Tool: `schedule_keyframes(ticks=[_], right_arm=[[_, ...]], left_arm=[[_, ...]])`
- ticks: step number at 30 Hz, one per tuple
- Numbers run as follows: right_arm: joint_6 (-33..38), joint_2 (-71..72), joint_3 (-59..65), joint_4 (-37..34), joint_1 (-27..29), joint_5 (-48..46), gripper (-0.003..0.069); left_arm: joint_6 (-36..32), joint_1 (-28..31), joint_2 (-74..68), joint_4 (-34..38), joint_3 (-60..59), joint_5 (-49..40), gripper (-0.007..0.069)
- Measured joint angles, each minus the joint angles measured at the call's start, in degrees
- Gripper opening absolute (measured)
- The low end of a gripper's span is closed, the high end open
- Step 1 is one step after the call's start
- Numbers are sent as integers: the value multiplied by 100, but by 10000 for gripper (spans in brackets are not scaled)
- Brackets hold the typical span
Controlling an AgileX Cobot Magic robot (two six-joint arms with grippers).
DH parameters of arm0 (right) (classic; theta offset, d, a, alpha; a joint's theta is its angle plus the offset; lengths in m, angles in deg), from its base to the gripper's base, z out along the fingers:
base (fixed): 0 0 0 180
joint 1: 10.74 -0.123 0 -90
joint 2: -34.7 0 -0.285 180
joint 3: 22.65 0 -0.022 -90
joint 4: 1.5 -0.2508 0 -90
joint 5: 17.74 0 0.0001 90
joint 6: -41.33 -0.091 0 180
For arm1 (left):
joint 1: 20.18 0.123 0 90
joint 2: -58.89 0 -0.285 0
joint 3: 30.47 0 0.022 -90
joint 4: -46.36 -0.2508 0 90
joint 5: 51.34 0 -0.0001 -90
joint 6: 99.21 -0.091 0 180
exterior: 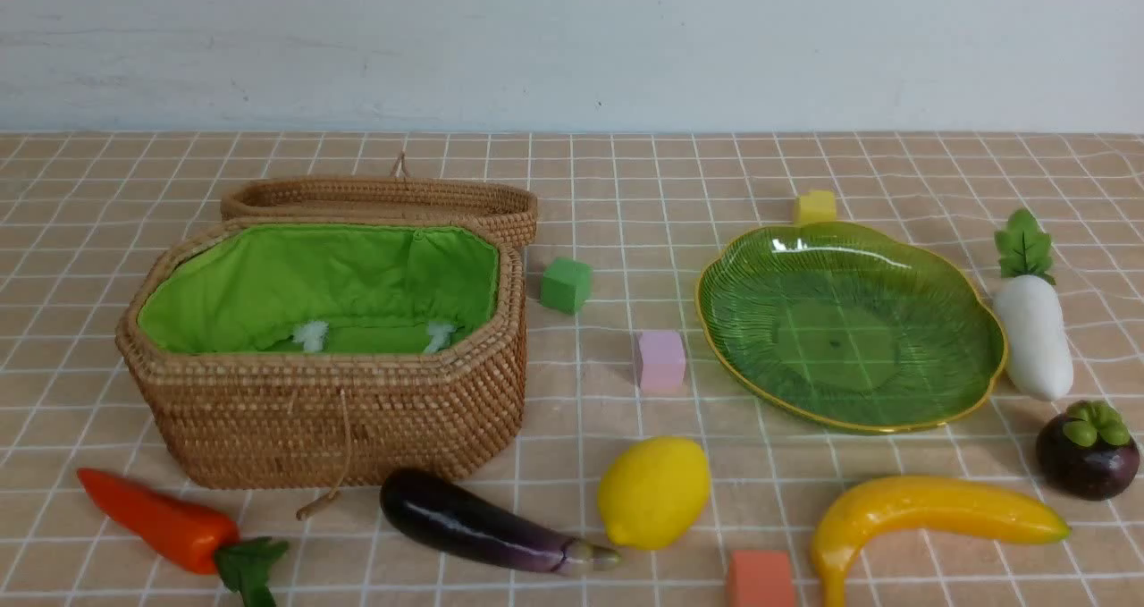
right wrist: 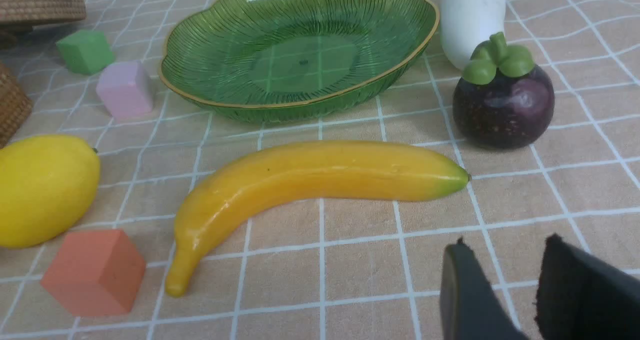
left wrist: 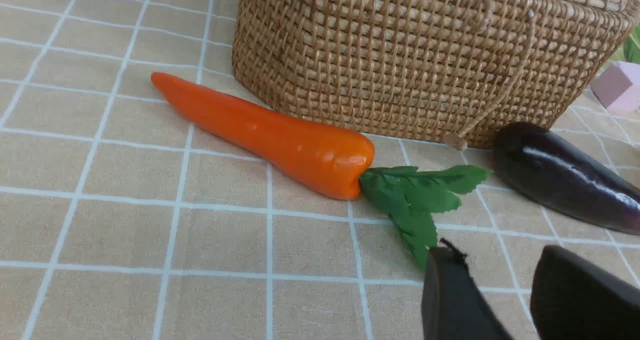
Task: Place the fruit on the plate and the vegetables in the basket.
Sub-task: Use the left arm to grab a carrot and put it into the left basket
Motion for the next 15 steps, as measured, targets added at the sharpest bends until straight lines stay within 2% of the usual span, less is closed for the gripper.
schedule_keyframes(ticks=[8,10,15], right_arm=[[0,0,0,0,0,0,238],[0,0,0,0,0,0,238],[0,0,0,0,0,0,238]], left_arm=[[0,0,0,-2,0,147,239],[81,0,0,130,0,298,239],[448,0,0,975,0,940,239]])
